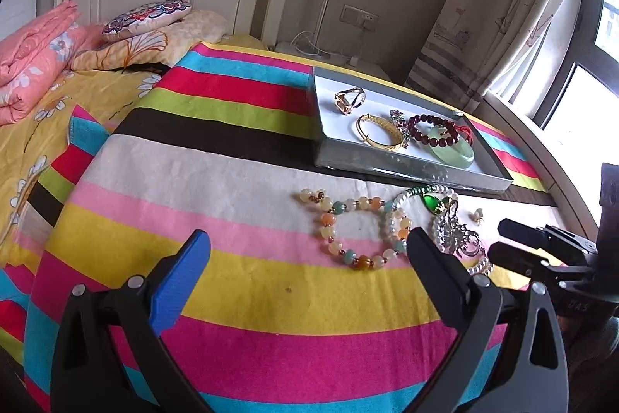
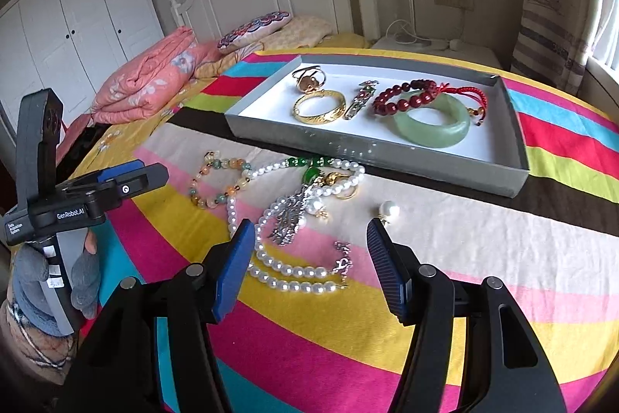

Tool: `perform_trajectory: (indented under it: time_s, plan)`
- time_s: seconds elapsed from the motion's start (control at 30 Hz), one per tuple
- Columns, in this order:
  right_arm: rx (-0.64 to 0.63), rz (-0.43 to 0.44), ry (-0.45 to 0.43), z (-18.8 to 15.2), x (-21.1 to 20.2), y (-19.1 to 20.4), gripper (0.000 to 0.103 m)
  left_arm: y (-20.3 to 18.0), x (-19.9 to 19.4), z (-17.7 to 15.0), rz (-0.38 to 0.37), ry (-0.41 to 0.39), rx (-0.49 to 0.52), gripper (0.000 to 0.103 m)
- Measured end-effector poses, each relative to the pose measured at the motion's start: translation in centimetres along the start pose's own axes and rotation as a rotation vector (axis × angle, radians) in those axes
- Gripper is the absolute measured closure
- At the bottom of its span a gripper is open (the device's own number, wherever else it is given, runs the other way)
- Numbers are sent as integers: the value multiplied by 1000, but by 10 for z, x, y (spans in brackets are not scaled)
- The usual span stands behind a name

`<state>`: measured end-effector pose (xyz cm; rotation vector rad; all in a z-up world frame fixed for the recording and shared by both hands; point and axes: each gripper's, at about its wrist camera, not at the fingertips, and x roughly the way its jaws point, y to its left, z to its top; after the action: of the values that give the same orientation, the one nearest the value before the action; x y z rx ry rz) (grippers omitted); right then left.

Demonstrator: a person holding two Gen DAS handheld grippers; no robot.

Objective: Organize jewelry
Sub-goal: 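Move the right tool to the silver filigree pendant and close on it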

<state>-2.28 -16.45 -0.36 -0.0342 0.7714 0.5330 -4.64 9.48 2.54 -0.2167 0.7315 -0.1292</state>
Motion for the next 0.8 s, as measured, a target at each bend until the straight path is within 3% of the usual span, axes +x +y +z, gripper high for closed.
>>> perform_trajectory:
  time_s: [0.17, 0.37, 0.8]
  plan:
    - [-9, -10, 55, -2, 17, 14, 61, -4, -3, -1, -58, -5, 12, 3]
    - [39, 27, 75, 3, 24, 10, 71, -26, -3, -8, -164, 36, 155, 3]
    - [1, -6, 69, 3, 31, 19, 86, -40, 5, -14, -171, 85, 224, 3]
